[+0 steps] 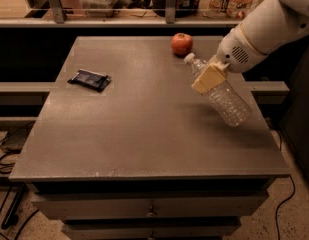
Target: Place water bottle upright
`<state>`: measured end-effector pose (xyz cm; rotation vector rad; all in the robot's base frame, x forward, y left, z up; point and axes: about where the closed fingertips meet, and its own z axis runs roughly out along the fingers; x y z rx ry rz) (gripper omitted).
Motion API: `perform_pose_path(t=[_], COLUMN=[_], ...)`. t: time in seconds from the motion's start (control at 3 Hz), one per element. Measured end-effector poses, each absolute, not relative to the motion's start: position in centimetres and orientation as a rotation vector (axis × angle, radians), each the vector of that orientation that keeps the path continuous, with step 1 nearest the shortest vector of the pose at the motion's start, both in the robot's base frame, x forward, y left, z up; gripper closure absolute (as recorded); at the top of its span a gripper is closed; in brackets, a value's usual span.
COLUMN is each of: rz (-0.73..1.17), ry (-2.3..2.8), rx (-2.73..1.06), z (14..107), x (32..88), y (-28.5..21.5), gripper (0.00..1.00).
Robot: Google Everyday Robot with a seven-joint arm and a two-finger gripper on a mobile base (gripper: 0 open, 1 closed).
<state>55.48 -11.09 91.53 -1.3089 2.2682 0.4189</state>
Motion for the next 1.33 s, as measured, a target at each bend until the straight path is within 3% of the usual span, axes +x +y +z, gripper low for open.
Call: perform_pose_path(t=[0.33, 1.33], rz=[0.494, 0.44], ry=[2.049, 1.891], rx=[-1.394, -1.544], z=[93.6, 94.3], x=[53.5, 53.0], y=[-9.0, -8.1], gripper=[1.0, 1.0])
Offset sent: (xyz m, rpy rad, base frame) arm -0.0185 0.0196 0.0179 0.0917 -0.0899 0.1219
